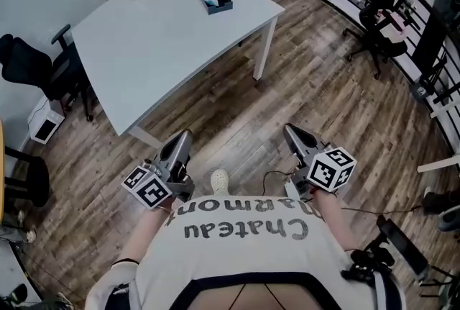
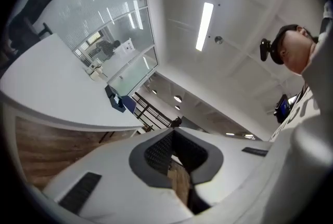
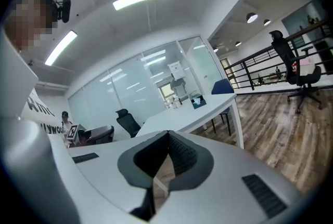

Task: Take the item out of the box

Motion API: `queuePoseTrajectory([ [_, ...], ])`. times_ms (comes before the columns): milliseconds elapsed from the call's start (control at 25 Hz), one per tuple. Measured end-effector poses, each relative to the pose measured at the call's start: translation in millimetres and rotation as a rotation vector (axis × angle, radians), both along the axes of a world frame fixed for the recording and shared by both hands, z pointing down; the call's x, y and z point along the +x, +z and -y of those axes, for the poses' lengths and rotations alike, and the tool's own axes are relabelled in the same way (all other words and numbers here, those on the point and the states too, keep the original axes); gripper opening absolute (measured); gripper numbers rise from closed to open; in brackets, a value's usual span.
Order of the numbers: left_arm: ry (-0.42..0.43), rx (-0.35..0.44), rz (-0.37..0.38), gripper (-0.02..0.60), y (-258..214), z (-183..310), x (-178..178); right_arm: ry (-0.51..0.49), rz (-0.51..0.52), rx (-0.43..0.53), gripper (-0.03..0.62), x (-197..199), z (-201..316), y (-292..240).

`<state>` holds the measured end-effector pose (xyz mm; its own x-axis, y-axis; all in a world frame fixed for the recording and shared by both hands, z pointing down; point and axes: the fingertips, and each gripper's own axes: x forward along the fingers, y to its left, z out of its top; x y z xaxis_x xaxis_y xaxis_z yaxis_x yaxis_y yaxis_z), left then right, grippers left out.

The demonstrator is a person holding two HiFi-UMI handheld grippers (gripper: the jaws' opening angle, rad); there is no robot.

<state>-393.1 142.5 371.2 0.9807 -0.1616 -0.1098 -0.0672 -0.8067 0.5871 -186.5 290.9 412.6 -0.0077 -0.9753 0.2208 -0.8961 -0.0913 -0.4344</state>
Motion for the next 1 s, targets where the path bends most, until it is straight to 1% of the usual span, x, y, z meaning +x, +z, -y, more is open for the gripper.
queuePoseTrajectory([
  [80, 0.026, 0.024, 0.040, -0.009, -1, 26, 19, -0.003, 0.013, 0.045, 0.000, 11, 26, -12],
  [160, 0.046, 0.036, 0.081, -0.009, 1, 50, 33, -0.043, 0.029, 0.077, -0.001, 14, 52, -24],
  [200, 0.050, 0.044, 0.100, -0.009, 1, 63, 39, -0.071, 0.013, 0.080, 0.000, 14, 64, -29],
  [280, 0.057, 0.062, 0.125, -0.009, 0, 85, 49, -0.117, -0.070, 0.069, 0.000, 14, 86, -37],
  [360, 0.060, 0.078, 0.139, -0.009, -1, 105, 56, -0.126, -0.136, 0.085, 0.000, 18, 104, -42],
  [480, 0.046, 0.092, 0.158, -0.009, 3, 134, 61, -0.081, -0.143, 0.133, 0.000, 28, 128, -54],
  [520, 0.040, 0.092, 0.161, -0.009, 4, 142, 62, -0.064, -0.149, 0.130, 0.000, 30, 134, -53],
  [640, 0.026, 0.076, 0.159, -0.009, 5, 161, 65, -0.038, -0.180, 0.082, 0.000, 36, 152, -41],
  [720, 0.015, 0.063, 0.161, -0.009, 7, 168, 64, -0.008, -0.150, 0.079, 0.000, 43, 159, -35],
  [840, 0.004, 0.057, 0.162, -0.009, 10, 176, 62, 0.073, -0.046, 0.121, -0.001, 61, 166, -34],
  [880, 0.000, 0.057, 0.161, -0.009, 11, 179, 61, 0.090, -0.025, 0.130, -0.002, 66, 169, -34],
  [1000, -0.015, 0.048, 0.158, -0.009, 11, 189, 62, 0.130, -0.037, 0.144, 0.000, 76, 178, -36],
])
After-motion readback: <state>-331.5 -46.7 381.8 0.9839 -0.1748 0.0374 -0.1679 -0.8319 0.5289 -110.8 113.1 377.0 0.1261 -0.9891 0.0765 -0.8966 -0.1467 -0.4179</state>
